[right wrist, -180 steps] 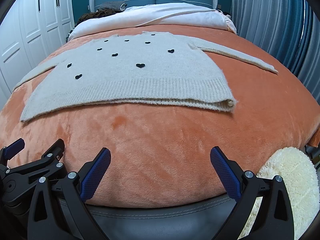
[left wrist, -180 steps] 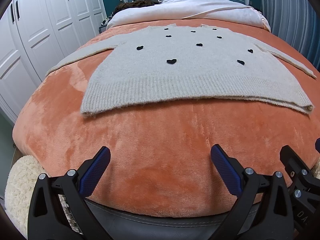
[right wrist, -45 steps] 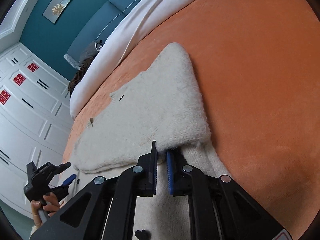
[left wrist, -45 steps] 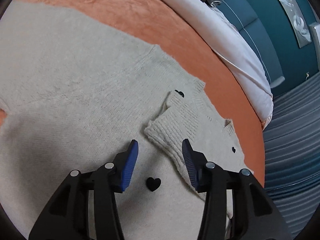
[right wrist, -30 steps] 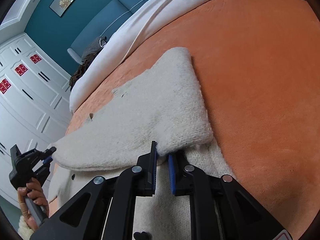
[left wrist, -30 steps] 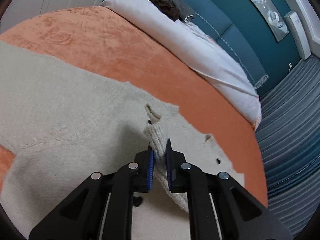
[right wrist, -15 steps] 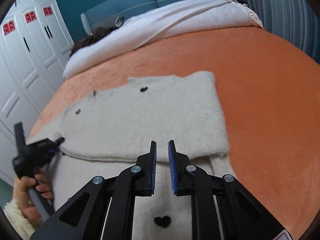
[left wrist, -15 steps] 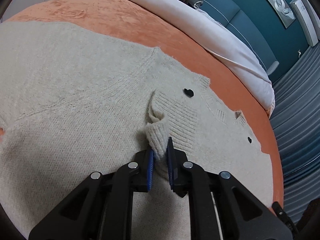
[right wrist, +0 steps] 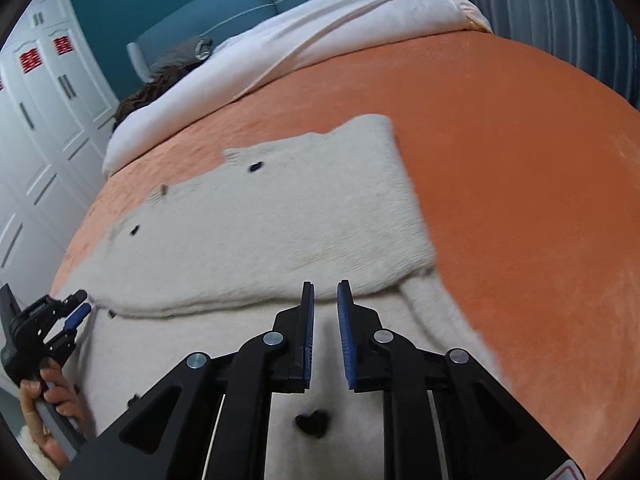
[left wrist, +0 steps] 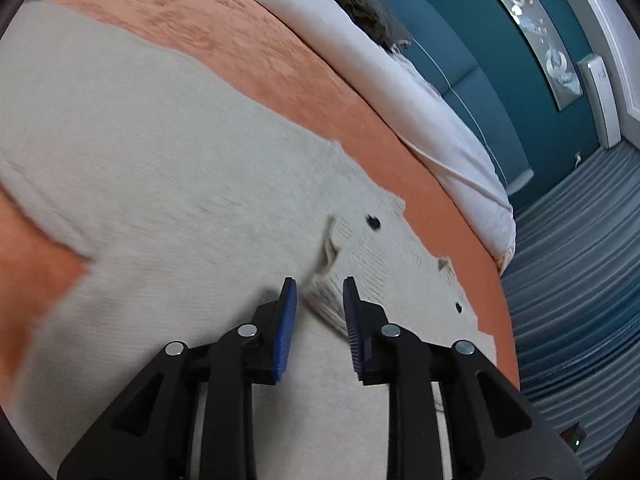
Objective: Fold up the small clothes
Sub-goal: 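Grasp the other sleeve cuff with the left gripper, then lift the held sleeve with the left gripper, fold it across the body, release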
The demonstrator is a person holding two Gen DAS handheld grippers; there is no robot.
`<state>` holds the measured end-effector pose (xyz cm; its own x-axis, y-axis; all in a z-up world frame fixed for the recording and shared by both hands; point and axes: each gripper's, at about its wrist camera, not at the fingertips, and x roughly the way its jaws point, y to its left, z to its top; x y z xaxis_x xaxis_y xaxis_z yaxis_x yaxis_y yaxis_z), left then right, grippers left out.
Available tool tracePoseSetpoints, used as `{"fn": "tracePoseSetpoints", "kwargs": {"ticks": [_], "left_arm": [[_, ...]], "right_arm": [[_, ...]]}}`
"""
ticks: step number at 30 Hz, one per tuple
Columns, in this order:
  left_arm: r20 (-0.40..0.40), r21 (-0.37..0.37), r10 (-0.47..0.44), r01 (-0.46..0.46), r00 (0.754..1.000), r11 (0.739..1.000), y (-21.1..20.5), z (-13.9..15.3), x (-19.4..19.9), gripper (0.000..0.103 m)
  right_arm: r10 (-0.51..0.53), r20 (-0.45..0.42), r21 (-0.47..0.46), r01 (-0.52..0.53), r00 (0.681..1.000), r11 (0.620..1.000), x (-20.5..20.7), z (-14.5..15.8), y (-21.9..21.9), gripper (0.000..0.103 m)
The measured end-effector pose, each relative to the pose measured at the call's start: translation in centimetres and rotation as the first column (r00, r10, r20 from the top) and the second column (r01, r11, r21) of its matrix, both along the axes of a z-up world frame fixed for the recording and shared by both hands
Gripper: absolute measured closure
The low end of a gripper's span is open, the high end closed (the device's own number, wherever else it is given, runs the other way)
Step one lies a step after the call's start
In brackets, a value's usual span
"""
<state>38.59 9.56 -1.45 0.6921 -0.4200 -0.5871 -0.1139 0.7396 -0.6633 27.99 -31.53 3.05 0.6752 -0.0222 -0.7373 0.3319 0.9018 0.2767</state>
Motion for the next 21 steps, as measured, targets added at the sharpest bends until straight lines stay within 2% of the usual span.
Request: {"fn": "tracePoseSetpoints", "kwargs": {"ticks": [2,5,8,10,12,14,16,18,19,20,21], "left_arm": [[0.007,0.013,0.078,-0.078,0.997,0.997,4.6,0.7,-1.3,0.067],[-0.007,0.091,0.235,-0.234,0.972,0.968,13.6,1.5,-3.0,0.061],[-0.037,0.149,0.409,-0.399,0.912,0.905,23.2,1.9,-4.3,0.058],[-0.050,0.152,0.513,-0.501,0.857,0.852,28.5,1.9,-5.0,0.058],[-0.076,0.145,0.573,-0.560,0.816,0.816,32.3,1.5,-4.9,0.058],[-0.083,0.100,0.582,-0.575,0.809,0.812,34.5,1.0,-4.6,0.058],[-0.081,0.108,0.591,-0.582,0.803,0.806,35.1,0.9,-3.7,0.061],[-0.087,0.149,0.587,-0.572,0.805,0.807,34.8,1.2,-2.5,0.074],[-0.093,0.151,0.565,-0.549,0.820,0.822,34.7,1.3,-1.8,0.092],[-0.095,0.150,0.547,-0.531,0.832,0.834,34.3,1.5,-1.2,0.092],[-0.079,0.163,0.546,-0.530,0.834,0.832,33.9,2.3,-1.0,0.092]], "right_arm": [[0.066,0.005,-0.070,-0.066,0.998,0.995,-1.3,-0.1,3.1,0.077],[0.149,-0.049,-0.103,-0.154,0.988,0.983,-2.0,-2.3,6.8,0.065],[0.148,-0.077,-0.201,-0.160,0.986,0.966,-2.2,-3.0,8.6,0.056],[0.147,-0.093,-0.212,-0.164,0.985,0.964,-2.3,-3.4,8.8,0.054],[0.146,-0.080,-0.194,-0.159,0.986,0.968,-2.4,-3.5,8.4,0.053],[0.147,-0.069,-0.147,-0.156,0.987,0.977,-2.8,-3.7,7.6,0.050],[0.154,-0.051,-0.089,-0.158,0.987,0.983,-2.9,-3.8,6.8,0.046],[0.162,-0.036,-0.049,-0.164,0.986,0.985,-3.0,-4.0,6.4,0.042],[0.162,-0.037,-0.047,-0.164,0.986,0.985,-2.9,-4.0,6.6,0.041],[0.163,-0.037,-0.050,-0.165,0.986,0.985,-2.8,-4.0,6.6,0.040],[0.165,-0.039,-0.056,-0.167,0.986,0.984,-2.8,-4.1,6.7,0.040]]}}
